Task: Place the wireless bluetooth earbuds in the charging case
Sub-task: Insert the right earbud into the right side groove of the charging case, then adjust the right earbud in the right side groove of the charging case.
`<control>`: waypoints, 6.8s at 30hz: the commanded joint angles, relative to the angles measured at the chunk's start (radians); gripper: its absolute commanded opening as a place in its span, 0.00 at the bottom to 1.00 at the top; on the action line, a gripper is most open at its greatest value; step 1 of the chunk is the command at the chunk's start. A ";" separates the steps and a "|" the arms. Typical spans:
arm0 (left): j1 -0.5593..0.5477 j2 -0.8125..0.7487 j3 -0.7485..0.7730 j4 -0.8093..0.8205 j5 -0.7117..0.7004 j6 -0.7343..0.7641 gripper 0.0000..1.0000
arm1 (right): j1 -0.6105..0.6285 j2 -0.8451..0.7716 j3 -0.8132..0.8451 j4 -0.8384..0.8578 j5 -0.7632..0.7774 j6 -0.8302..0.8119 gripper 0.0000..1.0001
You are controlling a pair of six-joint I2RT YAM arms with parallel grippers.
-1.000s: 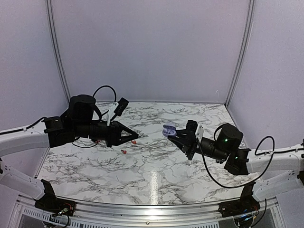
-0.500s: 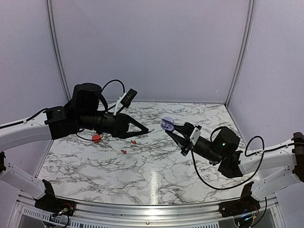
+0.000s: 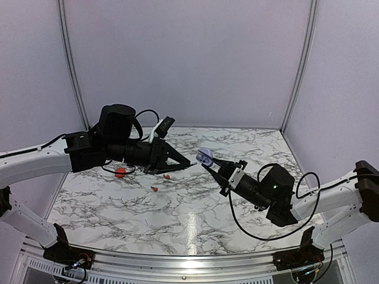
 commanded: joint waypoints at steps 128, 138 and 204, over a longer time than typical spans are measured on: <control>-0.091 -0.344 -0.166 -0.074 -0.210 0.793 0.99 | 0.025 -0.191 0.167 -0.592 -0.542 0.470 0.00; -0.274 -0.219 -0.076 -0.113 -0.314 1.002 0.99 | 0.026 -0.190 0.194 -0.678 -0.621 0.490 0.00; -0.309 -0.066 0.011 -0.107 -0.642 0.940 0.83 | 0.053 -0.197 0.205 -0.706 -0.620 0.469 0.00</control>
